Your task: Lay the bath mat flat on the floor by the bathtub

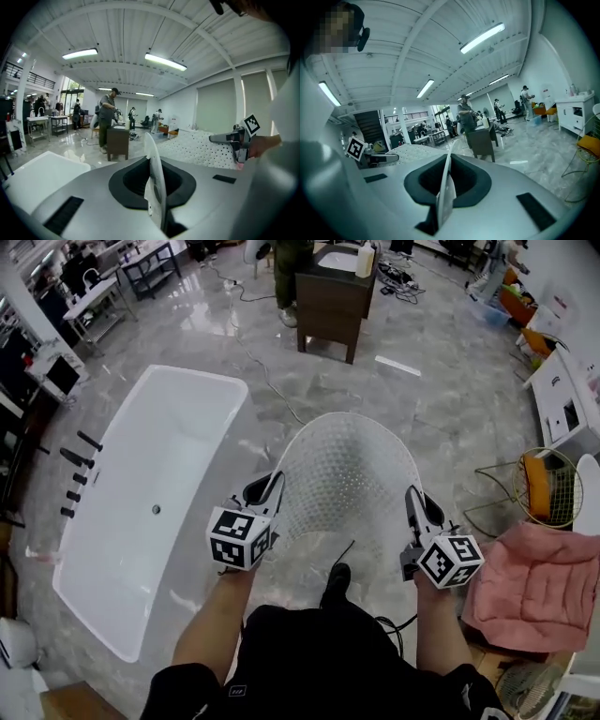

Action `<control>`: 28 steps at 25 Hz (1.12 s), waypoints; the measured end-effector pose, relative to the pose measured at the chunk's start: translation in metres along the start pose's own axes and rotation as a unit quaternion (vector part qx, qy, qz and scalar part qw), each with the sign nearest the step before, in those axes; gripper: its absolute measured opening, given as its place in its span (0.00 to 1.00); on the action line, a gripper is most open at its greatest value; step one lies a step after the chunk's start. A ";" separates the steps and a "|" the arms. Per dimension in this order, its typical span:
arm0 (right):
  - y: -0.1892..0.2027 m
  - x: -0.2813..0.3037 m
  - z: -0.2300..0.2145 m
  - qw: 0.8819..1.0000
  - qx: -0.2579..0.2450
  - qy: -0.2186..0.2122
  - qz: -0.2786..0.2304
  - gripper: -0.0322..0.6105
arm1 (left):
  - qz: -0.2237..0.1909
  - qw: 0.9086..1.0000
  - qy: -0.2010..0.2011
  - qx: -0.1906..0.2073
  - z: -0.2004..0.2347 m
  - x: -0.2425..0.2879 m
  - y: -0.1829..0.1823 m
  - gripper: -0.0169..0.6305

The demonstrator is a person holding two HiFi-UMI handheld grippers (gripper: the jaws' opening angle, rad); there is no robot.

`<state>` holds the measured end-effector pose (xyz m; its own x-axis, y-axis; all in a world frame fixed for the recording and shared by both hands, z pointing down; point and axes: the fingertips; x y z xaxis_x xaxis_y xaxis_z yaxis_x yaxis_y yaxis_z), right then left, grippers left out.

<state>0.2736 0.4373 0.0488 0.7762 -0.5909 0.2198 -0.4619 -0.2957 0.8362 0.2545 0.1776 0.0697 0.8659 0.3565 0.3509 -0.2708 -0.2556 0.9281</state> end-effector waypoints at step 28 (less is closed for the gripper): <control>0.034 0.237 0.189 0.962 -0.050 -0.236 0.126 0.09 | 0.022 0.958 -0.275 -0.081 0.189 -0.155 0.058 0.05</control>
<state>0.3612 0.1453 0.0340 0.3528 -0.9166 0.1880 -0.5479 -0.0395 0.8356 0.1836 -0.0621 0.0456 0.9303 -0.1902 0.3136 -0.3362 -0.1003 0.9364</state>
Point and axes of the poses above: the fingertips, and each gripper's own axes: x forward along the fingers, z to its left, y out of its underside, and after that the axes turned 13 degrees about x, right-handed
